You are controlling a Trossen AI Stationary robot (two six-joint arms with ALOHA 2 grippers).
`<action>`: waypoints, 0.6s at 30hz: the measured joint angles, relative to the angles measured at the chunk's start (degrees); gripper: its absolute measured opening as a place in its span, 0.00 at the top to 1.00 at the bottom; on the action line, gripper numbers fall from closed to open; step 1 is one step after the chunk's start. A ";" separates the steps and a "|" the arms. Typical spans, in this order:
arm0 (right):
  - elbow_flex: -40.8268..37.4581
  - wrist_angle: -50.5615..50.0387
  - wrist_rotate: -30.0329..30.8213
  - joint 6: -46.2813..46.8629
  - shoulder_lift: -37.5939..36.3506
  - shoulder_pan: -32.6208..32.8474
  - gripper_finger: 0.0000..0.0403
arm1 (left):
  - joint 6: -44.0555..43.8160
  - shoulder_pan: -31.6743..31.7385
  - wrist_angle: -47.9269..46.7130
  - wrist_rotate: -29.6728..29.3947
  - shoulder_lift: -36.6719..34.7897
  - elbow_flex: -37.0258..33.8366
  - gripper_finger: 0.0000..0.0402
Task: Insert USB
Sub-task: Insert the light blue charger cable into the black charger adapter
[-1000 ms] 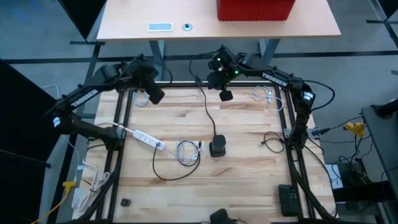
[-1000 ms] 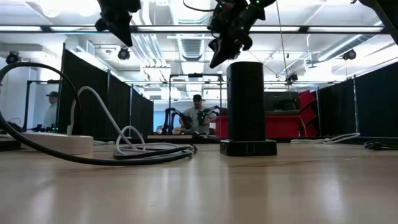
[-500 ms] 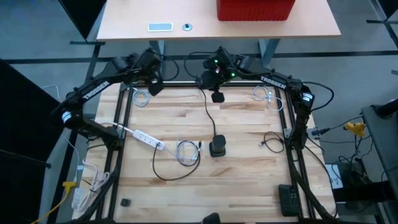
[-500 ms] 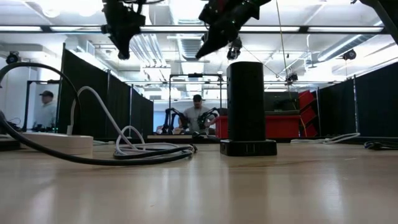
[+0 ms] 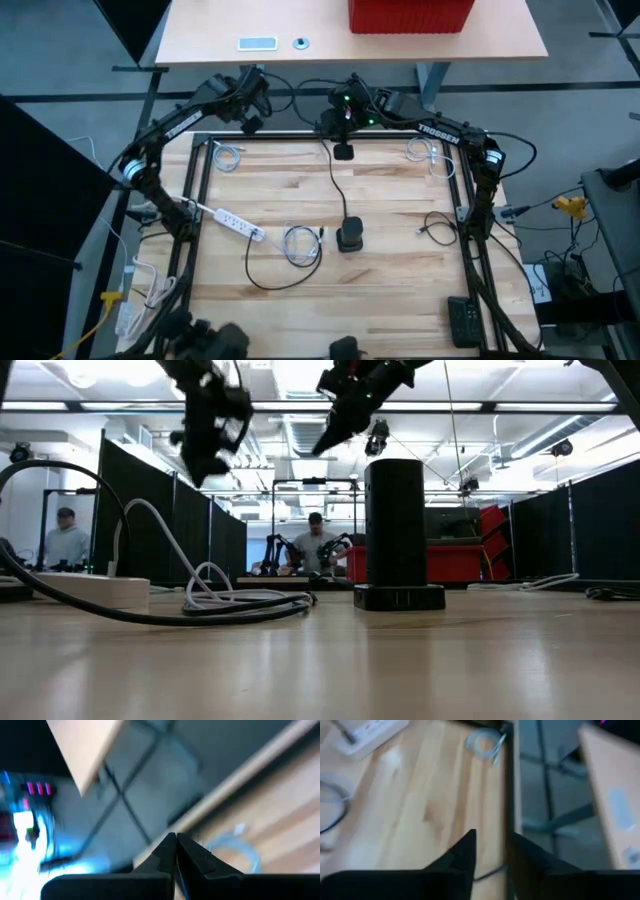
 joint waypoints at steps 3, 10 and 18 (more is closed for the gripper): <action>-0.14 -6.24 -0.20 3.20 0.00 0.87 0.67 | -3.94 1.70 -7.30 2.82 3.75 -0.02 0.99; -2.13 -12.08 -0.39 10.45 0.02 4.39 0.55 | -9.94 3.83 -13.70 5.84 10.29 -0.05 0.97; -8.30 -12.36 -0.38 14.28 0.04 10.45 0.57 | -8.95 6.47 -9.31 23.61 13.27 -1.59 0.78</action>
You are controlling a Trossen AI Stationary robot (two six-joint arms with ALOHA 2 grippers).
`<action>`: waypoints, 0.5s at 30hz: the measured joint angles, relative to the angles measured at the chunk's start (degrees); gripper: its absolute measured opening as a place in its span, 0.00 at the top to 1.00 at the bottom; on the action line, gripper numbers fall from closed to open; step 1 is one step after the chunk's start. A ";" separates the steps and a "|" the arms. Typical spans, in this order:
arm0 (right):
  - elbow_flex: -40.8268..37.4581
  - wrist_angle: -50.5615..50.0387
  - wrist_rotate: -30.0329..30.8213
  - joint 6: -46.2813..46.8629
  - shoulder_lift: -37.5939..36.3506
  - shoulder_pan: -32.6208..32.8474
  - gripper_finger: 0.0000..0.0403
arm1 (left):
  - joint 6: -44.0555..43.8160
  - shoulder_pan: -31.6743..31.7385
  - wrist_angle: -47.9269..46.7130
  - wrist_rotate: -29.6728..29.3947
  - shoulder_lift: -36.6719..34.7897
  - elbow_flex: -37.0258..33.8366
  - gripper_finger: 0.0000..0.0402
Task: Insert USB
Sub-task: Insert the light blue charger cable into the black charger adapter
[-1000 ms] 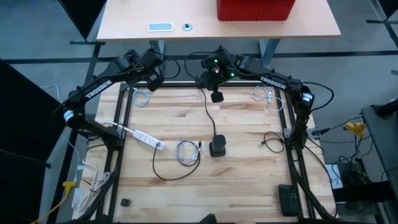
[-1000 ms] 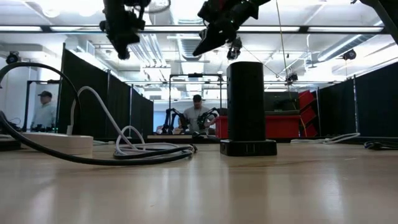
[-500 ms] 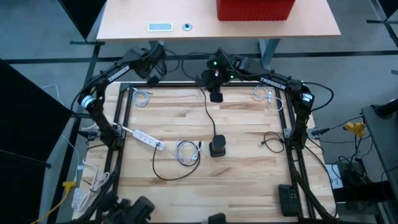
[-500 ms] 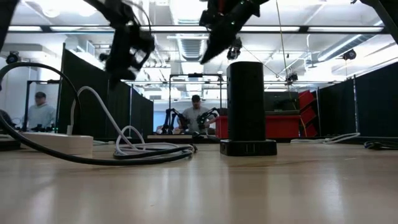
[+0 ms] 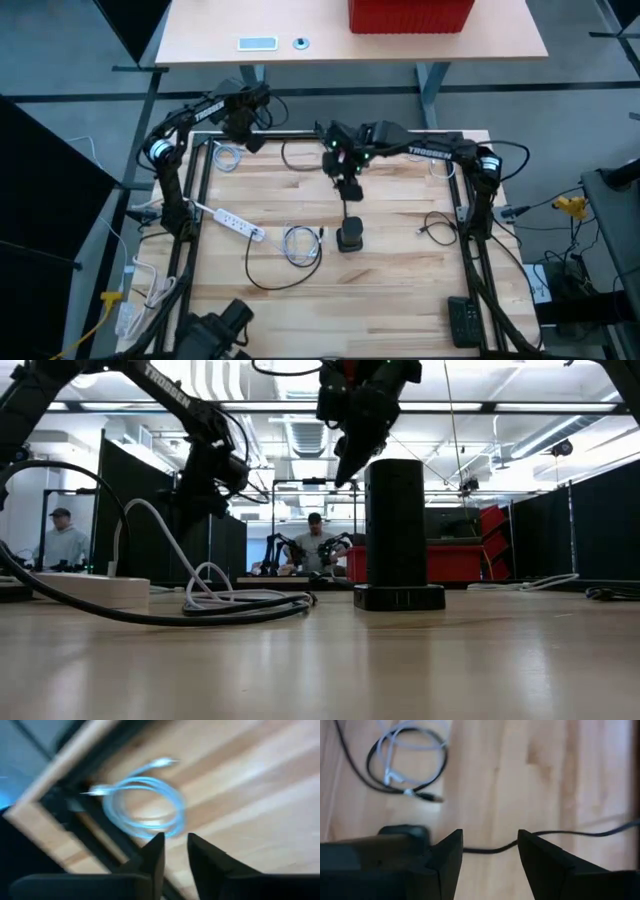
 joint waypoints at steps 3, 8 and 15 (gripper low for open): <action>-2.62 -0.24 0.13 0.83 -0.02 2.13 0.57 | -0.66 -0.09 -0.01 -0.12 -0.21 -2.52 0.70; -5.98 -0.20 0.11 2.16 -0.02 5.06 0.56 | -1.47 -0.02 4.31 -0.50 -1.83 -8.98 0.61; -6.84 -0.63 0.19 2.10 -0.06 7.16 0.56 | -0.45 0.05 11.83 -0.41 -6.29 -18.01 0.59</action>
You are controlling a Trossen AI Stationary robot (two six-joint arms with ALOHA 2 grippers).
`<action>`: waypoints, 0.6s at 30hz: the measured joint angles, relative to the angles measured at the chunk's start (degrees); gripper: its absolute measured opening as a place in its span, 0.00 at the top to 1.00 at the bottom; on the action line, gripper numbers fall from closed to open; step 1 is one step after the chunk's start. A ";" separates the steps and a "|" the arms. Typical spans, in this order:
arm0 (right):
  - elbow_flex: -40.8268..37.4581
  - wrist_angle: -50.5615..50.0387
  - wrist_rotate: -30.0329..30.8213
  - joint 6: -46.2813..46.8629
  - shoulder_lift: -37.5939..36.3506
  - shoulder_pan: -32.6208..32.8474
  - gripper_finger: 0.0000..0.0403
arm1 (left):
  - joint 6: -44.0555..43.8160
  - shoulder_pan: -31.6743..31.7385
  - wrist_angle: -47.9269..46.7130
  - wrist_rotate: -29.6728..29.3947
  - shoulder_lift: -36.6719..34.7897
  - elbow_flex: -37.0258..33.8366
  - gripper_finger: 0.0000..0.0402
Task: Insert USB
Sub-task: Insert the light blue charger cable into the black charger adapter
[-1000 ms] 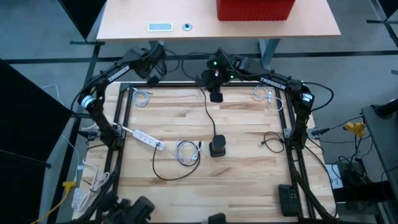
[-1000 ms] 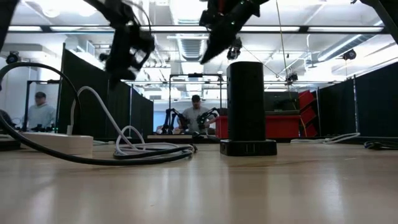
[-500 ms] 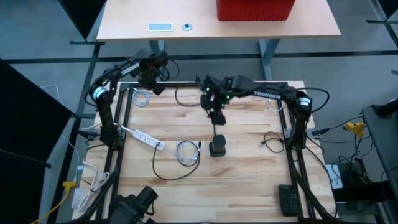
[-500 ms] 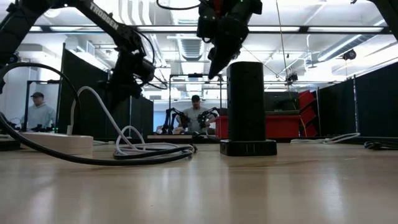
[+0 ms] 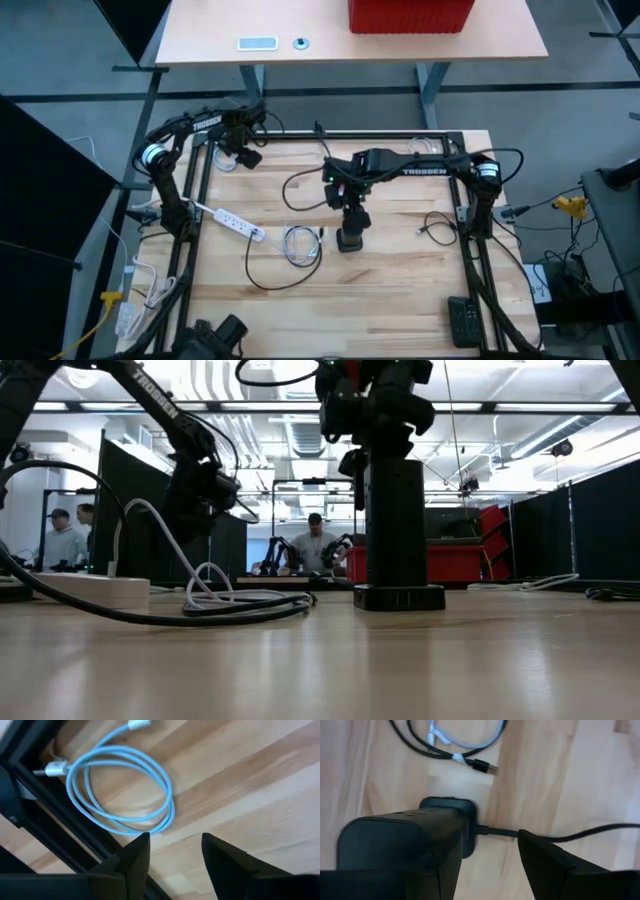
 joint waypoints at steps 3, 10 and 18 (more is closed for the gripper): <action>-0.12 -0.16 0.03 -0.03 -0.02 0.67 0.56 | 0.33 0.09 2.66 0.02 -2.23 -3.56 0.60; -0.12 -0.31 0.14 2.93 -0.04 1.46 0.56 | 2.70 0.14 10.93 0.02 -9.30 -10.64 0.62; -0.12 -0.02 0.42 2.67 -0.07 2.15 0.56 | -0.73 0.14 14.43 0.07 -11.84 -15.26 0.58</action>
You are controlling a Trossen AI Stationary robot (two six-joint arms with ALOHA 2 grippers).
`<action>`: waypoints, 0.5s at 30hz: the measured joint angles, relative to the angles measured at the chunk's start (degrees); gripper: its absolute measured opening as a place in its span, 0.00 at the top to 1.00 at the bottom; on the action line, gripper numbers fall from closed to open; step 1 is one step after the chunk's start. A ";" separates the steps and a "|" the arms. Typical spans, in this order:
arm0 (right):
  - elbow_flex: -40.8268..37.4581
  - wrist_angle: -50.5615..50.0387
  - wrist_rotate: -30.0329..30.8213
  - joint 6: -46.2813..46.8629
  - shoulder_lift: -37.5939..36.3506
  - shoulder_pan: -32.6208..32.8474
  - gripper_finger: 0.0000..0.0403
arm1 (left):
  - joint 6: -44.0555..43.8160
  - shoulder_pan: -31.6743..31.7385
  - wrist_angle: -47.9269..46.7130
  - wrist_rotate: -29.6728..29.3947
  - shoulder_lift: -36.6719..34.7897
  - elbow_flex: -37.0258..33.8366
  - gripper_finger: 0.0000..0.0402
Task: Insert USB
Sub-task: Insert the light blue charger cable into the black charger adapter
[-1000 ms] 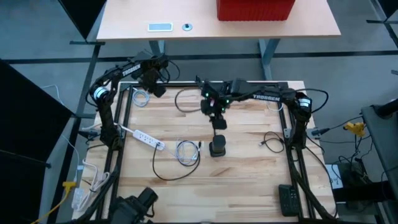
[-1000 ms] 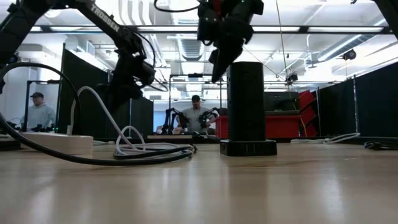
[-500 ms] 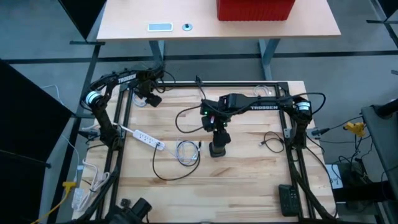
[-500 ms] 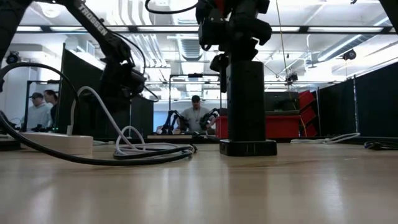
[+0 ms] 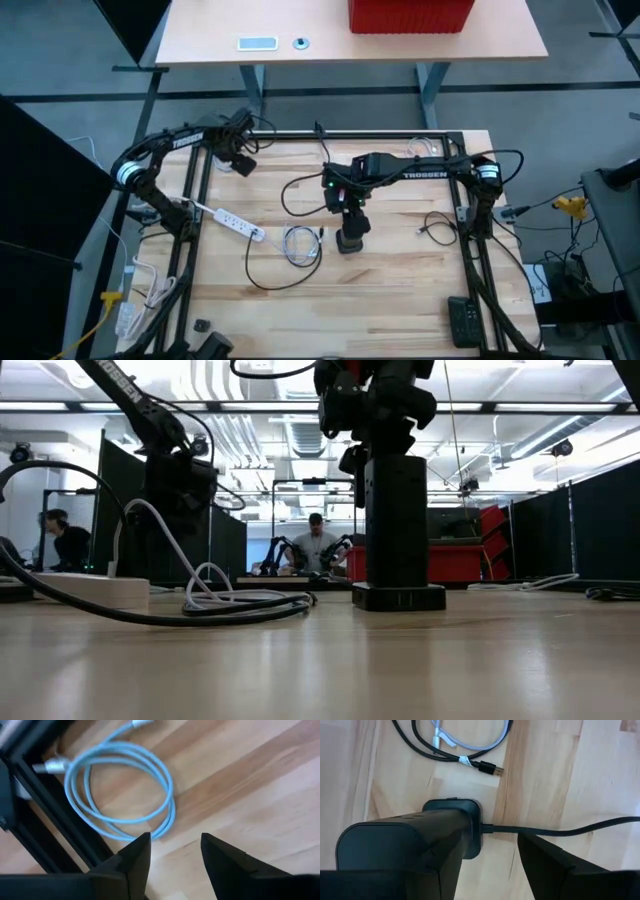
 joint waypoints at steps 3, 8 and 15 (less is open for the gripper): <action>-0.02 0.79 -0.02 -0.16 0.00 0.00 0.56 | -2.52 0.00 0.23 0.00 1.41 -0.08 0.55; -0.02 1.05 0.00 0.07 0.00 0.13 0.57 | -2.44 0.13 2.14 -0.38 4.10 -0.08 0.52; -0.02 1.05 0.00 0.22 0.00 0.25 0.58 | -0.42 1.11 6.89 -1.42 6.90 -0.08 0.57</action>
